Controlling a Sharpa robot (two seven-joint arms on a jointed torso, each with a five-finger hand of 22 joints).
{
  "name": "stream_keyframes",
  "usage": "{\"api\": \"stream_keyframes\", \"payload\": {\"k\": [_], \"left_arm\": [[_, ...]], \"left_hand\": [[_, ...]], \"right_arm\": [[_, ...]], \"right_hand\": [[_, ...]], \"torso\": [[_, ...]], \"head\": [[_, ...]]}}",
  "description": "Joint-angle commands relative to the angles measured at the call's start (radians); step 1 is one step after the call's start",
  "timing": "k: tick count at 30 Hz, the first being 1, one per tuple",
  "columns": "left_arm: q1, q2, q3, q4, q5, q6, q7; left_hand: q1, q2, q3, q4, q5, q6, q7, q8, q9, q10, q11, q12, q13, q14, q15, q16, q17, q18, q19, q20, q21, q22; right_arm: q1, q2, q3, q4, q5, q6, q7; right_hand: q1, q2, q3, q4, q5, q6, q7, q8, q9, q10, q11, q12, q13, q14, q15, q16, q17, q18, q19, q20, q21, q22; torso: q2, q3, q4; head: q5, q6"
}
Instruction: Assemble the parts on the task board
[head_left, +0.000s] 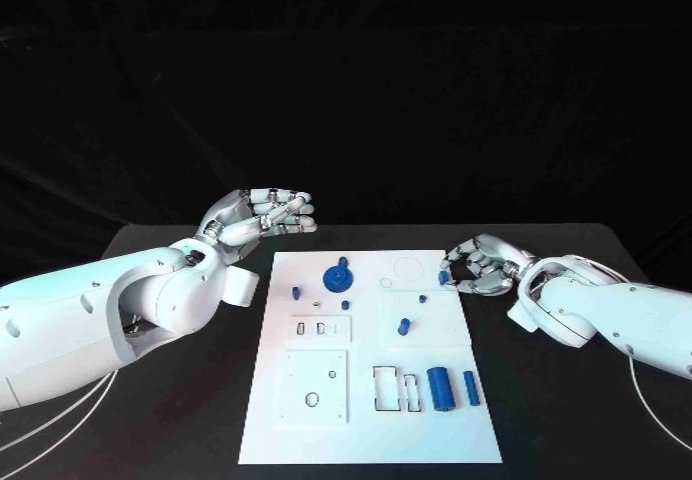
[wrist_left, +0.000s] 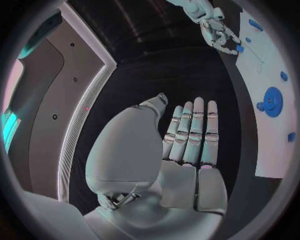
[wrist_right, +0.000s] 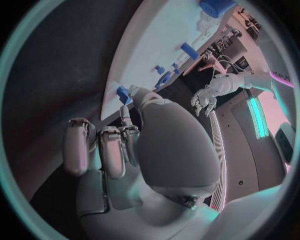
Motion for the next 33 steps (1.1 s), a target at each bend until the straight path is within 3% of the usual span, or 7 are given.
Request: {"api": "stream_keyframes", "payload": {"k": [1,25,33], "left_arm": [[0.000,0.000,0.001,0.003,0.001,0.018,0.006],[0.000,-0.004,0.001,0.006,0.001,0.018,0.003],[0.000,-0.005,0.001,0.007,0.001,0.018,0.002]], "left_hand": [[0.000,-0.009,0.004,0.000,0.004,0.008,0.007,-0.006,-0.001,0.004,0.001,-0.004,0.000,-0.003,0.001,-0.005,0.001,0.016,0.004,-0.001,0.005,0.001],[0.001,-0.009,0.005,-0.001,0.004,0.008,0.008,-0.006,-0.001,0.004,0.001,-0.004,0.000,-0.003,0.001,-0.006,0.001,0.016,0.007,-0.002,0.006,0.001],[0.001,-0.009,0.005,-0.001,0.004,0.008,0.008,-0.006,-0.001,0.004,0.001,-0.004,0.000,-0.003,0.001,-0.006,0.001,0.016,0.007,-0.002,0.006,0.001]], "right_arm": [[-0.001,0.006,0.000,-0.003,-0.008,0.026,0.010],[-0.008,0.026,0.000,-0.029,-0.008,0.037,0.001],[-0.010,0.030,0.000,-0.036,-0.008,0.037,-0.003]], "right_hand": [[-0.005,0.005,0.007,-0.001,0.000,0.008,0.000,-0.001,0.001,0.033,0.001,0.004,0.167,0.091,0.001,-0.001,0.201,-0.002,0.005,0.003,0.005,0.055],[-0.014,0.011,0.026,-0.005,-0.001,0.026,-0.004,-0.002,0.002,0.038,-0.003,0.009,0.172,0.092,-0.002,0.001,0.207,-0.004,0.009,0.001,0.009,0.062],[-0.031,0.032,0.065,-0.014,-0.002,0.068,-0.018,0.007,0.009,0.045,-0.014,0.016,0.181,0.093,-0.011,0.002,0.211,-0.005,0.014,-0.007,0.013,0.069]], "torso": [[0.000,-0.0002,-0.0001],[-0.001,0.0019,-0.0008],[-0.001,0.0015,-0.0008]], "head": [[0.000,-0.003],[0.003,-0.013],[0.004,-0.015]]}}
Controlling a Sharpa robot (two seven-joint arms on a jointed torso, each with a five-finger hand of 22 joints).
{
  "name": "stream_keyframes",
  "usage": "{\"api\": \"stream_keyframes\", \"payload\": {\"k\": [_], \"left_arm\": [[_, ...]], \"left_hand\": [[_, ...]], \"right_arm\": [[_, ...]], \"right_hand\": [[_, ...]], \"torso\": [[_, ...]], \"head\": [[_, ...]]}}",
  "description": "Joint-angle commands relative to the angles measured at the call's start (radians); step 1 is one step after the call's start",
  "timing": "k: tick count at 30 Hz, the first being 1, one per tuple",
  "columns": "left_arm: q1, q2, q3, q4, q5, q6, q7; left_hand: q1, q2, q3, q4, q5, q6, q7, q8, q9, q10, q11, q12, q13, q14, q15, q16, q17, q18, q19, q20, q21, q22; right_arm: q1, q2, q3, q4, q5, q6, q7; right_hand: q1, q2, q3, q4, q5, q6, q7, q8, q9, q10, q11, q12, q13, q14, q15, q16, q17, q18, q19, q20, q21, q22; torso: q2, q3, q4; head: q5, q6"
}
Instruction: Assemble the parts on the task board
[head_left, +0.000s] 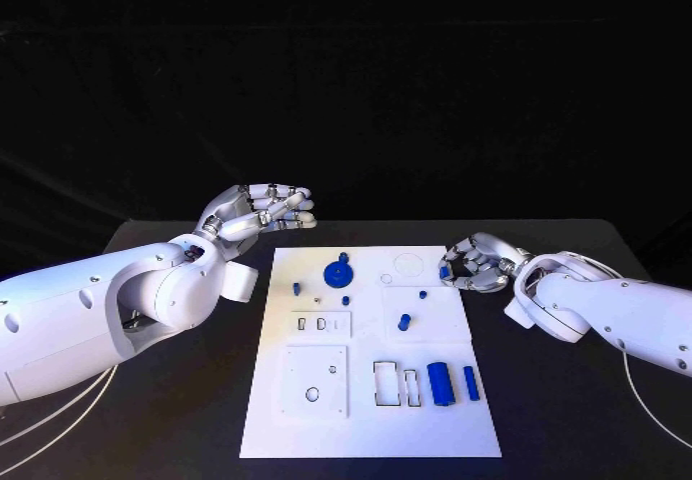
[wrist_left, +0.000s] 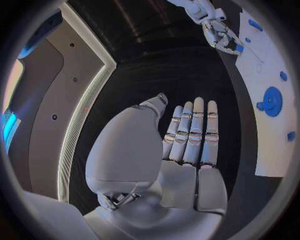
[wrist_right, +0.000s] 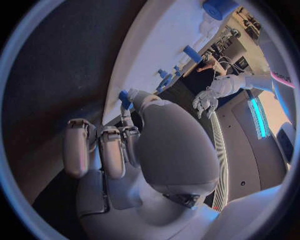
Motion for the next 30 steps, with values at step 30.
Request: {"api": "stream_keyframes", "payload": {"k": [30], "left_arm": [[0.000,0.005,0.000,-0.010,0.001,0.023,0.002]], "left_hand": [[0.001,-0.009,0.007,-0.002,0.004,0.008,0.008,-0.007,-0.002,0.003,0.002,-0.004,0.000,-0.003,0.001,-0.009,0.002,0.016,0.012,-0.003,0.007,0.001]], "right_arm": [[0.044,-0.048,0.006,0.226,-0.040,-0.158,-0.202]], "right_hand": [[-0.032,0.047,0.073,-0.038,-0.002,0.044,-0.021,0.022,0.019,0.052,-0.025,0.007,0.185,0.094,-0.026,0.003,0.215,-0.008,0.012,-0.019,0.012,0.082]], "torso": [[-0.013,-0.0034,-0.0098]], "head": [[0.015,-0.005]]}}
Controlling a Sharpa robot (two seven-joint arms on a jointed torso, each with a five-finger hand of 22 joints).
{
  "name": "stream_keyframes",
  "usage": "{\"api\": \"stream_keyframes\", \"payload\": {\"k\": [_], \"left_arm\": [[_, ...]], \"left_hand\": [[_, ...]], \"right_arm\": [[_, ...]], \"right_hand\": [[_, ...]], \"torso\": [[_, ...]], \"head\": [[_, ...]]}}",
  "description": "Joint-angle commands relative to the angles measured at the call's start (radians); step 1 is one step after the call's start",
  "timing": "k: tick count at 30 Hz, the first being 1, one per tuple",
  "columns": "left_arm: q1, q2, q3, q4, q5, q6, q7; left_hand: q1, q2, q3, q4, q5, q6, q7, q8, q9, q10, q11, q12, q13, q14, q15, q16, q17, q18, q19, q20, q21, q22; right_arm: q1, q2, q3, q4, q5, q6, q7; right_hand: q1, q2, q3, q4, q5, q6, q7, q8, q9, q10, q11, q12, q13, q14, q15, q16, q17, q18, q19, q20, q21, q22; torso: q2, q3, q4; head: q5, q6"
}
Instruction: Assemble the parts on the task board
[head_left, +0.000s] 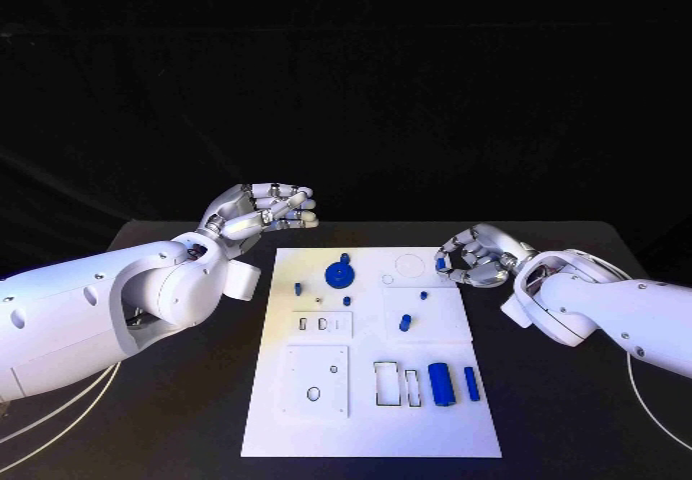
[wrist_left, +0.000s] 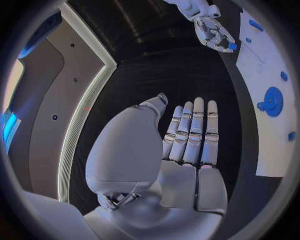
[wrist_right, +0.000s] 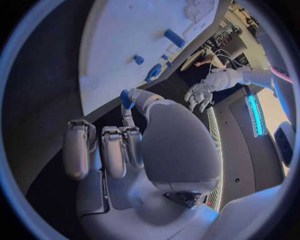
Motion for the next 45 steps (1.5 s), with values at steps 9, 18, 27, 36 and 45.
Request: {"api": "stream_keyframes", "payload": {"k": [9,18,27,36,45], "left_arm": [[0.000,0.020,-0.003,-0.035,0.001,0.026,0.002],[0.000,0.038,-0.006,-0.060,0.001,0.030,0.001],[0.000,0.046,-0.007,-0.066,0.001,0.032,-0.002],[0.000,0.046,-0.007,-0.066,0.001,0.034,-0.003],[0.000,0.045,-0.007,-0.065,0.001,0.037,-0.005]], "left_hand": [[0.001,-0.009,0.005,0.001,0.004,0.008,0.008,-0.003,-0.002,0.003,0.002,-0.004,0.000,-0.003,0.001,-0.004,0.001,0.015,0.008,0.002,0.004,0.001],[0.001,-0.009,0.006,0.001,0.004,0.008,0.008,-0.003,-0.002,0.004,0.002,-0.004,0.000,-0.002,0.001,-0.005,0.001,0.015,0.009,0.002,0.003,0.001],[0.001,-0.009,0.006,0.001,0.004,0.008,0.008,-0.003,-0.001,0.004,0.002,-0.004,0.000,-0.002,0.001,-0.005,0.002,0.015,0.009,0.002,0.003,0.000],[0.001,-0.009,0.006,0.001,0.004,0.008,0.008,-0.003,-0.001,0.004,0.002,-0.004,0.000,-0.002,0.001,-0.005,0.002,0.015,0.009,0.002,0.003,0.000],[0.001,-0.009,0.006,0.001,0.004,0.008,0.008,-0.003,-0.001,0.004,0.002,-0.004,0.000,-0.002,0.001,-0.005,0.002,0.015,0.009,0.002,0.003,0.000]], "right_arm": [[0.017,0.108,0.001,0.160,-0.109,-0.091,-0.277],[-0.010,0.237,-0.003,0.163,-0.195,-0.085,-0.368],[-0.054,0.309,-0.008,0.144,-0.271,-0.074,-0.411],[-0.084,0.350,-0.011,0.118,-0.333,-0.056,-0.434],[-0.103,0.377,-0.012,0.105,-0.372,-0.058,-0.443]], "right_hand": [[-0.019,0.008,0.017,-0.005,0.001,0.011,-0.006,0.009,0.005,0.050,-0.007,0.001,0.185,0.093,-0.006,0.001,0.210,-0.008,0.001,-0.009,0.002,0.081],[-0.048,-0.001,0.021,-0.007,-0.001,0.017,-0.011,0.014,0.011,0.049,-0.011,-0.001,0.183,0.092,-0.008,0.000,0.206,-0.007,0.000,-0.011,0.000,0.080],[-0.057,-0.004,0.022,-0.008,-0.001,0.023,-0.014,0.018,0.015,0.049,-0.013,-0.002,0.182,0.092,-0.010,0.000,0.205,-0.007,-0.001,-0.013,-0.002,0.079],[-0.062,-0.007,0.021,-0.009,-0.001,0.023,-0.014,0.019,0.016,0.049,-0.014,-0.002,0.182,0.092,-0.011,0.000,0.205,-0.007,-0.001,-0.014,-0.003,0.078],[-0.067,-0.010,0.020,-0.009,-0.001,0.021,-0.014,0.018,0.016,0.048,-0.014,-0.003,0.182,0.091,-0.012,-0.001,0.203,-0.006,-0.002,-0.014,-0.004,0.077]], "torso": [[-0.018,-0.0024,-0.0060],[-0.026,-0.0090,-0.0048],[-0.023,-0.0072,-0.0051],[-0.022,-0.0060,-0.0047],[-0.023,-0.0057,-0.0048]], "head": [[0.017,-0.013],[0.024,-0.023],[0.033,-0.026],[0.037,-0.034],[0.039,-0.039]]}}
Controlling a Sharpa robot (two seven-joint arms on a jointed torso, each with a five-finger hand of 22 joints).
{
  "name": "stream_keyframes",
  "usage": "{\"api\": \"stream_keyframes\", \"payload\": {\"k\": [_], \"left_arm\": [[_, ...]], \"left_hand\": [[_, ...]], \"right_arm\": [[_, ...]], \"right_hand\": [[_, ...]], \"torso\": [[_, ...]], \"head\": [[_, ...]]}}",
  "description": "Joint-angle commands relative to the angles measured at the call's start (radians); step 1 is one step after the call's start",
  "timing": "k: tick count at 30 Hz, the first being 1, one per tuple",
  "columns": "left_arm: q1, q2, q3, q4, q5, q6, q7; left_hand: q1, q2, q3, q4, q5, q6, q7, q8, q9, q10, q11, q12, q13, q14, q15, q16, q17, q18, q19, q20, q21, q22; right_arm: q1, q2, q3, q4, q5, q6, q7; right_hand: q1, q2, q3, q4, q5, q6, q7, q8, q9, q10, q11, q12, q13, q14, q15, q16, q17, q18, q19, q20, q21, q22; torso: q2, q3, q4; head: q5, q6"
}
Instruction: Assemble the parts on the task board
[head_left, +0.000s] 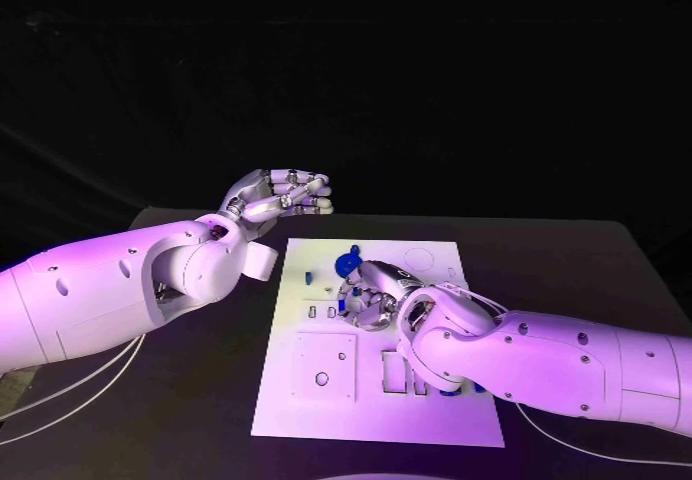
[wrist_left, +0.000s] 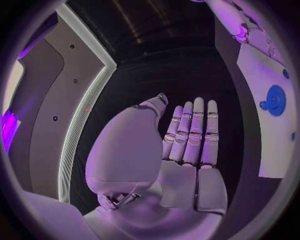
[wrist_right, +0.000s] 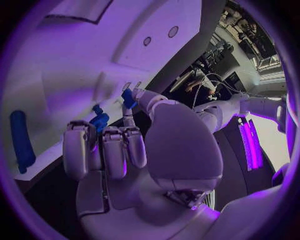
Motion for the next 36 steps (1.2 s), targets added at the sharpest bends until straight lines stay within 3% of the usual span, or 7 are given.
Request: {"api": "stream_keyframes", "payload": {"k": [1,9,23,36], "left_arm": [[0.000,0.001,0.001,0.003,0.001,0.021,0.003],[0.000,0.004,0.001,0.000,0.001,0.024,0.003],[0.000,0.004,0.000,-0.001,0.001,0.026,0.002],[0.000,0.000,0.000,0.000,0.001,0.027,0.000]], "left_hand": [[0.001,-0.009,0.006,0.001,0.004,0.008,0.008,-0.003,-0.002,0.004,0.002,-0.004,0.000,-0.002,0.001,-0.005,0.001,0.015,0.006,-0.002,0.004,0.001],[0.001,-0.009,0.006,0.001,0.004,0.008,0.008,-0.003,-0.002,0.004,0.002,-0.004,0.000,-0.002,0.001,-0.005,0.001,0.015,0.006,-0.002,0.004,0.001],[0.001,-0.009,0.008,0.001,0.004,0.009,0.007,-0.003,-0.001,0.005,0.001,-0.004,0.000,-0.001,0.001,-0.007,0.002,0.015,0.007,-0.002,0.003,0.000],[0.001,-0.009,0.008,0.001,0.004,0.009,0.007,-0.003,-0.001,0.005,0.001,-0.004,0.000,-0.001,0.001,-0.007,0.002,0.015,0.007,-0.002,0.003,0.000]], "right_arm": [[-0.005,0.008,0.000,-0.004,-0.057,0.014,-0.019],[-0.015,0.021,0.000,-0.018,-0.067,0.021,-0.023],[-0.021,0.026,0.000,-0.026,-0.077,0.033,-0.024],[-0.032,0.031,0.000,-0.036,-0.084,0.030,-0.023]], "right_hand": [[-0.009,0.001,0.003,-0.003,0.005,0.004,-0.002,0.006,0.014,0.049,-0.007,-0.003,0.182,0.091,-0.005,-0.001,0.203,-0.006,-0.002,-0.007,-0.004,0.078],[-0.012,-0.001,0.002,-0.003,0.005,0.003,-0.002,0.005,0.014,0.049,-0.007,-0.002,0.183,0.091,-0.005,-0.001,0.203,-0.006,-0.001,-0.008,-0.004,0.078],[-0.018,-0.010,0.002,-0.007,0.005,-0.003,0.000,0.002,0.014,0.049,-0.007,-0.003,0.182,0.091,-0.005,-0.001,0.202,-0.005,-0.003,-0.008,-0.007,0.075],[-0.020,-0.031,0.008,-0.027,0.006,-0.032,0.012,-0.015,0.011,0.039,0.003,-0.015,0.170,0.090,0.002,-0.003,0.195,-0.004,-0.009,-0.005,-0.016,0.068]], "torso": [[0.000,-0.0001,0.0007],[0.000,-0.0020,0.0010],[-0.001,-0.0011,0.0014],[0.000,0.0006,0.0013]], "head": [[0.000,-0.002],[0.000,-0.006],[0.002,-0.011],[0.002,-0.013]]}}
